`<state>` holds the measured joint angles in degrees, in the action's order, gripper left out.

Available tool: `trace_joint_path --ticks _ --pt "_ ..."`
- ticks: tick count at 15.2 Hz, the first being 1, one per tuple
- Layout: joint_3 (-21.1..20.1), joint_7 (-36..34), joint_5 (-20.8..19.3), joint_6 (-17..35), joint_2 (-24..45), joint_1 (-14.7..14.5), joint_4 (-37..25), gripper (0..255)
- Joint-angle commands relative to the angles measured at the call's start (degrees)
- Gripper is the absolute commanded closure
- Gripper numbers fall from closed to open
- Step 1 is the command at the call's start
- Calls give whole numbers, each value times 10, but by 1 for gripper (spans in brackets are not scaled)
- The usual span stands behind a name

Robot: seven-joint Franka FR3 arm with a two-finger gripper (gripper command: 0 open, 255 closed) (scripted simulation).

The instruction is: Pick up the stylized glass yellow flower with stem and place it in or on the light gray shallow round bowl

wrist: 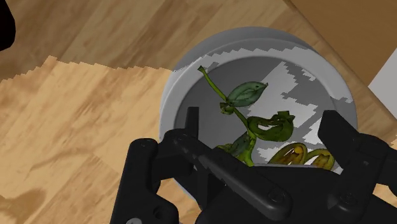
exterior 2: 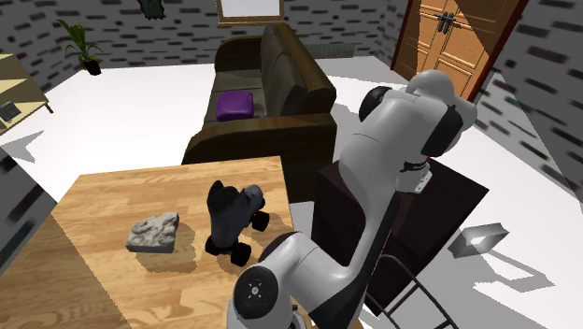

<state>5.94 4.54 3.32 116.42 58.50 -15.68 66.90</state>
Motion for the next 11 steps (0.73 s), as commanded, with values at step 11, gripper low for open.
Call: trace_joint_path --ticks 11 --pt "1 -1 -2 -45 -25 -1 -21 0"
